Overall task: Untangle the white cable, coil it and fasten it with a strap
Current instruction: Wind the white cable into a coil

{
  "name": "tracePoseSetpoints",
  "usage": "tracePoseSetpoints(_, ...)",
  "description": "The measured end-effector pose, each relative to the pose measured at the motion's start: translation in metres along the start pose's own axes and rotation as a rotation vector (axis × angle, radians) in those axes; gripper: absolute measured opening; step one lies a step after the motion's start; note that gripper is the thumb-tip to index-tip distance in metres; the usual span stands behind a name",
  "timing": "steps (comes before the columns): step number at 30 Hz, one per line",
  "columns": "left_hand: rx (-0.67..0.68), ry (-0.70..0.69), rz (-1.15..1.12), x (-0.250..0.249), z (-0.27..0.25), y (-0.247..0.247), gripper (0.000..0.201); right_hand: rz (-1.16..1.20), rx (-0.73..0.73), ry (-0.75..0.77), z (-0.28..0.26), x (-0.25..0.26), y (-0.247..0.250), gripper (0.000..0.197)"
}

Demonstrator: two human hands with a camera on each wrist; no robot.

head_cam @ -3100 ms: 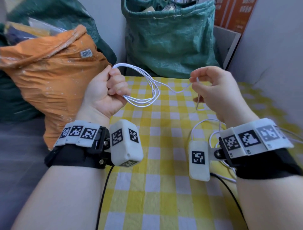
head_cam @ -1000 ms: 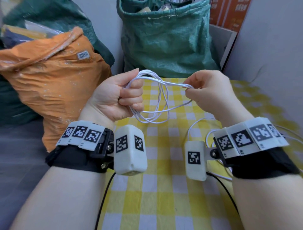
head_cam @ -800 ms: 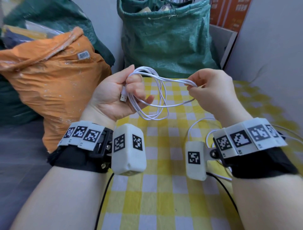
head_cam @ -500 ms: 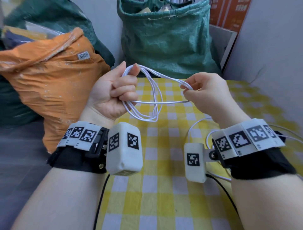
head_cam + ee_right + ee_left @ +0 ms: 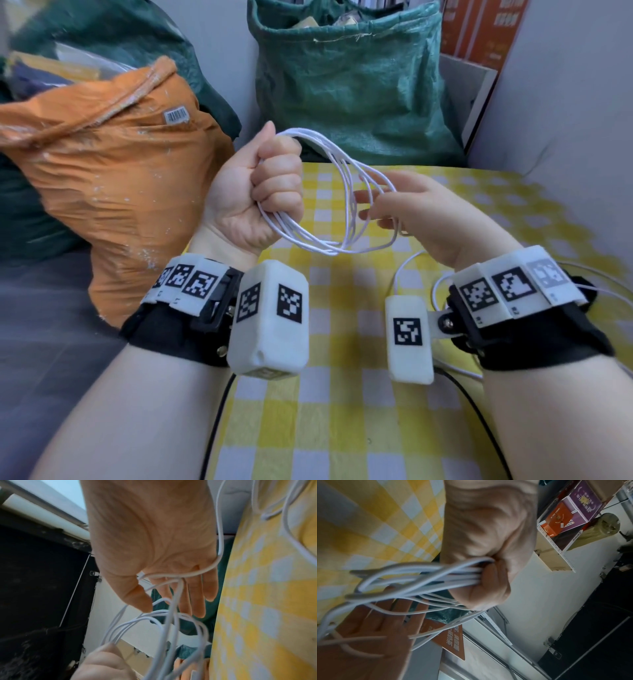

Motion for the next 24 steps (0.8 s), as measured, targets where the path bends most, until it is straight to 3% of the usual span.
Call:
tracePoseSetpoints(2,0.01,0.032,0.0,0.003,0.002,0.001,0.034,0.111,0.053,-0.016,0.001,0.0,-0.005,0.017)
tracePoseSetpoints(5,0.006,0.065,0.001,0.007,0.005,0.003,0.035,0.101,0.073,-0.06,0.006,-0.01,-0.007,0.023)
tracePoseSetpoints(7,-0.008,0.082,-0.015,0.006,0.006,0.007,0.037,0.146,0.065,-0.062,0.005,-0.011,-0.005,0.012)
tracePoseSetpoints(10,-0.044,0.071,0.005,-0.002,0.005,0.019,0.041,0.446,0.057,-0.06,0.004,-0.008,-0.001,0.013)
tracePoseSetpoints(12,-0.116,0.012,0.038,-0.005,0.008,0.027,0.045,0.627,0.09,-0.026,0.001,-0.003,0.004,0.01)
tracePoseSetpoints(16,-0.352,-0.209,0.295,-0.013,0.006,0.035,0.051,0.762,0.129,0.006,-0.001,0.002,0.013,0.012)
tracePoseSetpoints(24,-0.325,-0.223,0.448,-0.008,0.008,0.033,0.043,0.854,-0.018,-0.038,0.006,-0.004,0.018,0.031)
Point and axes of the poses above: each hand's wrist, its own z-axis towards the middle knuckle, its own y-axis out of the back of the hand, x = y × z, the point moved 5 cm from there along z, towards the middle knuckle, and after that the axes turned 6 degrees about -z, right-handed, at the moved point
